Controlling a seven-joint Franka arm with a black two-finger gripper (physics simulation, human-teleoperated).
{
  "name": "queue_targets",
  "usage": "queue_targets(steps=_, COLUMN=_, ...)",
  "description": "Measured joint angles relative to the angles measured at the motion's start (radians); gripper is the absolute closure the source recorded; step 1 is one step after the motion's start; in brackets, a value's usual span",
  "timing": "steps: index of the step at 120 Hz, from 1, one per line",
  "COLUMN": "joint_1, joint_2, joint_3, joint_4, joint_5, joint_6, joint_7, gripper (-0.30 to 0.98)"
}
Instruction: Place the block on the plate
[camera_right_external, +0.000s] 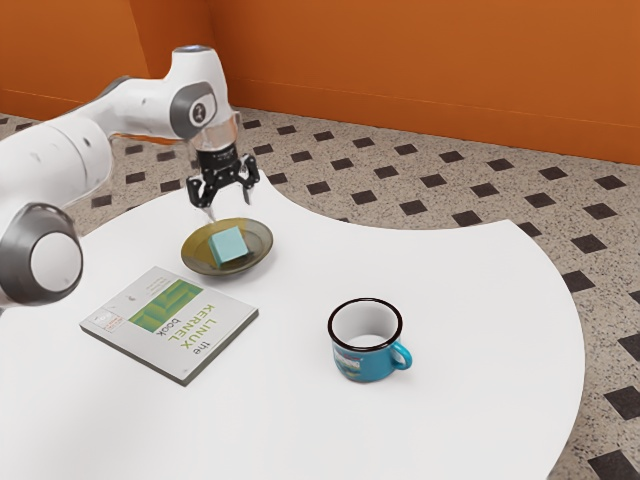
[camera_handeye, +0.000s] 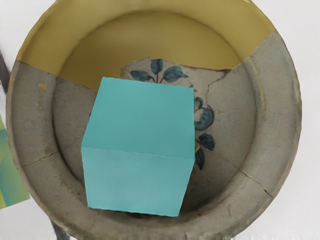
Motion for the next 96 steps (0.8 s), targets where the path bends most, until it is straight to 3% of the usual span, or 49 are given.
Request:
queue_targets(steps=16, joint_1=-0.044, joint_2=-0.126, joint_3=0.0, joint_4=-0.041, joint_5=0.0, joint_6=-0.033, joint_7=0.015, gripper=0.04)
queue_targets(steps=46, joint_1=-0.159, joint_2=-0.4, joint_3=-0.029, joint_4=-0.302, joint_5=-0.056, joint_6=-0.178, joint_7=0.085, gripper=0.01)
queue_targets(steps=64, joint_1=-0.242, joint_2=-0.635, joint_3=-0.021, joint_4=-0.581, joint_5=-0.12, joint_6=-0.246, joint_7=0.17, gripper=0.01)
queue_targets(steps=76, joint_1=-0.328, joint_2=-0.717, joint_3=0.11, joint_4=-0.695, joint_5=-0.171, joint_6=-0.233, joint_7=0.259, gripper=0.0)
queue_targets(steps=85, joint_1=-0.452, joint_2=-0.752, joint_3=0.273, joint_4=-0.735, joint_5=-0.199, joint_6=-0.216, joint_7=0.34, gripper=0.0)
queue_targets(steps=96, joint_1=-0.485, joint_2=-0.791, joint_3=0.329, joint_4=-0.743, joint_5=-0.218, joint_6=-0.215, joint_7=0.434, gripper=0.0)
